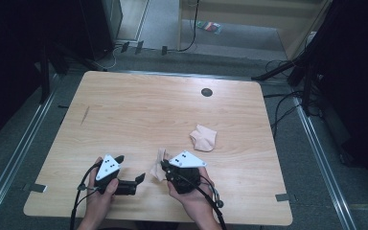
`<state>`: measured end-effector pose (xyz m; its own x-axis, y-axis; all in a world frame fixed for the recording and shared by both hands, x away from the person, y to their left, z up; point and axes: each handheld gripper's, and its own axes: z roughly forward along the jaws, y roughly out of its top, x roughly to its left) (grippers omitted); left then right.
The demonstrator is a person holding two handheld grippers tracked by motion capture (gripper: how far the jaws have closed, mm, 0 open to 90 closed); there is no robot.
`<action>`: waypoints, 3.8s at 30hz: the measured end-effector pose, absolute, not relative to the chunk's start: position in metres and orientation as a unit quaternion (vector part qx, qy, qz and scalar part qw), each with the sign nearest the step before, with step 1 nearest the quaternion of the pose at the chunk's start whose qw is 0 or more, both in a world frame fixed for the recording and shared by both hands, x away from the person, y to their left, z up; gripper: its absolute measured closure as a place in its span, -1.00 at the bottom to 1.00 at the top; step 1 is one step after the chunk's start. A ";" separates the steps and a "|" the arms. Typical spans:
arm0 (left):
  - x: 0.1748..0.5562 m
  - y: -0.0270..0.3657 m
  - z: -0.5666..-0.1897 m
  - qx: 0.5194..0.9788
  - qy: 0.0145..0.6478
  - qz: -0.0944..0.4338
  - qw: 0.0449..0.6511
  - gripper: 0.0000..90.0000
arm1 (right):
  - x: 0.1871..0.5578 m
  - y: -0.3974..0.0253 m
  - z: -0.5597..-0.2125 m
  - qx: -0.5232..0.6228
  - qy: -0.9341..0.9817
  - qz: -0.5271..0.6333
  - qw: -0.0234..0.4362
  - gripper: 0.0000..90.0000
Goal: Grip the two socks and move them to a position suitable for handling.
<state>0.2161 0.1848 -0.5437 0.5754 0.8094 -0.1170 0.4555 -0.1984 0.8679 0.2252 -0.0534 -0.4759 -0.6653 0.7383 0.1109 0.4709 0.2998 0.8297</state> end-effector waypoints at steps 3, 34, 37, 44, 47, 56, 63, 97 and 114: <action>0.215 0.175 -0.546 0.763 0.413 0.172 0.467 -1.00 | 0.226 -0.052 -0.469 0.380 0.792 0.455 0.146 0.95; 0.218 0.195 -0.539 0.777 0.402 0.154 0.460 -0.20 | 0.248 -0.104 -0.527 0.435 0.800 0.398 0.108 0.95; 0.224 0.203 -0.539 0.759 0.418 0.137 0.479 -0.20 | 0.250 -0.113 -0.529 0.428 0.807 0.391 0.112 0.95; 0.255 0.195 -0.551 0.735 0.494 0.127 0.446 0.21 | 0.251 -0.114 -0.530 0.414 0.813 0.393 0.117 0.95; 0.259 0.191 -0.551 0.740 0.493 0.125 0.441 0.48 | 0.250 -0.113 -0.530 0.411 0.812 0.396 0.119 0.95; 0.252 0.170 -0.553 0.778 0.463 0.170 0.389 0.73 | 0.248 -0.110 -0.532 0.406 0.818 0.387 0.132 0.95; 0.241 0.172 -0.550 0.771 0.465 0.165 0.403 0.93 | 0.246 -0.114 -0.529 0.414 0.811 0.390 0.138 0.95; 0.221 0.168 -0.554 0.781 0.450 0.121 0.415 0.82 | 0.238 -0.098 -0.545 0.397 0.827 0.377 0.125 0.92; 0.219 0.171 -0.554 0.782 0.445 0.114 0.420 0.91 | 0.240 -0.123 -0.541 0.398 0.835 0.364 0.106 0.96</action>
